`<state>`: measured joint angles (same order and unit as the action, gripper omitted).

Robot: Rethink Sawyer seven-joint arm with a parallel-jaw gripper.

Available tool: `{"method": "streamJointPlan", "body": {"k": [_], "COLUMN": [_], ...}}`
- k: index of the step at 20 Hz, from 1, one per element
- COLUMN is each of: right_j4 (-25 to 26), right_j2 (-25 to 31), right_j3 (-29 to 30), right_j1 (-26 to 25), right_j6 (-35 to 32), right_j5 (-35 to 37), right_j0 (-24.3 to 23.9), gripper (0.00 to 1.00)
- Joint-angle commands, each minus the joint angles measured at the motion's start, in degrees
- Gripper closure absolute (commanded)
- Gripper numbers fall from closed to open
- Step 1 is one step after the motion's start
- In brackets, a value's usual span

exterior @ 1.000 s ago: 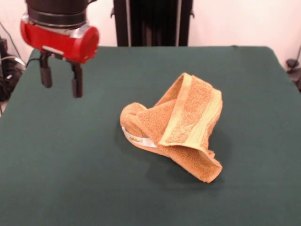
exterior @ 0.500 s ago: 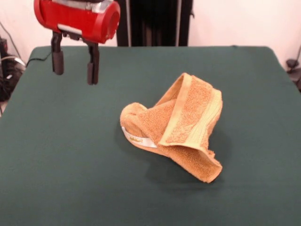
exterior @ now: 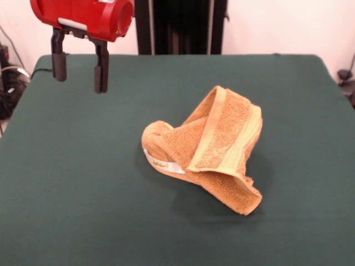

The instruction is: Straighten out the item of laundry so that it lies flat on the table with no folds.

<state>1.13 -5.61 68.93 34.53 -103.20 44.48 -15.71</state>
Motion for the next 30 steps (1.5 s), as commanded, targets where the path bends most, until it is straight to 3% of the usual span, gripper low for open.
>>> {"method": "streamJointPlan", "body": {"k": [1, 8, 19, 26, 30], "right_j4": [-2.9, -4.0, -2.5, -2.7, -4.4], "right_j2": [6.1, 10.2, 8.6, 7.7, 10.1], "right_j3": [7.0, 7.6, 6.5, 9.1, 12.5], "right_j1": [-2.3, -4.5, -4.1, -2.5, -1.4], "right_j6": [-5.0, -1.2, -2.9, -5.0, -3.9], "right_j5": [3.7, 0.3, 1.4, 0.5, -1.4], "right_j0": [0.2, -2.3, -0.3, 1.0, 0.4], "gripper": [0.0, 0.0, 0.0, 0.0, 0.0]}}
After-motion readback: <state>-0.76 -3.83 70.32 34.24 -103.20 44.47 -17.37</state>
